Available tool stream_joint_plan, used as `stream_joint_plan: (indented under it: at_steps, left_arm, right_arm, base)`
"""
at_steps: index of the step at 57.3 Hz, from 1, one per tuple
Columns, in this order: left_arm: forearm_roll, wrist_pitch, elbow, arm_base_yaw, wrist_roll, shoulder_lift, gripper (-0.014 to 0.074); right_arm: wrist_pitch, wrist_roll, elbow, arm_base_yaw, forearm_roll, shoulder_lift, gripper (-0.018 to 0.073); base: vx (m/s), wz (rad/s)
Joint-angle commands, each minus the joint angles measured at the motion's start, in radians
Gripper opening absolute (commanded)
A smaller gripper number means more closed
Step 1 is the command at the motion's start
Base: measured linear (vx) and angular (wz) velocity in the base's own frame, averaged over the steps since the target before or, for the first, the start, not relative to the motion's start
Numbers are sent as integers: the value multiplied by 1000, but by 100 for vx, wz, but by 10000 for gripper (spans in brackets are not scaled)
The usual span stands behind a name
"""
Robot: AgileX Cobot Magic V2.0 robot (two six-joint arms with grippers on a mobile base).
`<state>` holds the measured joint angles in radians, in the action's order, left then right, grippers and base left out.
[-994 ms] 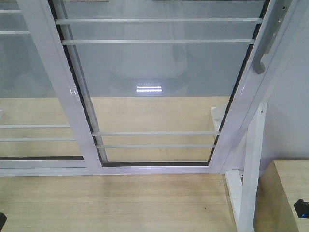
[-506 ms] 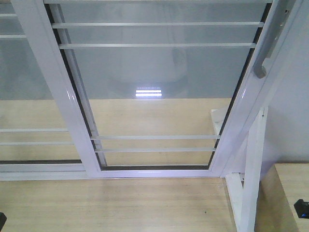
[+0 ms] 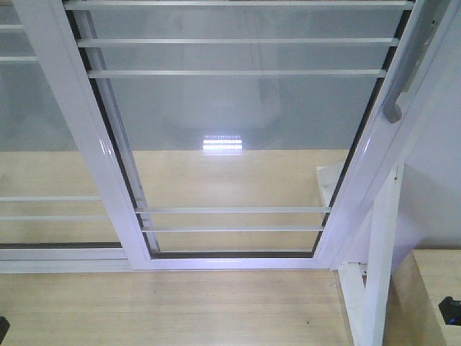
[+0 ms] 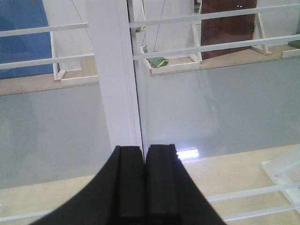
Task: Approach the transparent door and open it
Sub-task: 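Drive up close to the glass door and stop facing it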
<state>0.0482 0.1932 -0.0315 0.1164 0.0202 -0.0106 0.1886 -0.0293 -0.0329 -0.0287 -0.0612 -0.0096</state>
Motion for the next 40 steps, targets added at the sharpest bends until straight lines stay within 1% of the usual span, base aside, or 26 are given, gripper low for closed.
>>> stream_joint_plan:
  at_steps: [1, 40]
  left_arm:
    - [-2, -76, -13, -1, -3, 6, -3]
    - [-2, -77, -13, -1, -3, 5, -3]
  right_arm:
    - [-77, -8, 0, -4, 3, 8, -1]
    - [-77, -8, 0, 11, 1, 8, -1]
  base:
    - [-1, -1]
    - [0, 0]
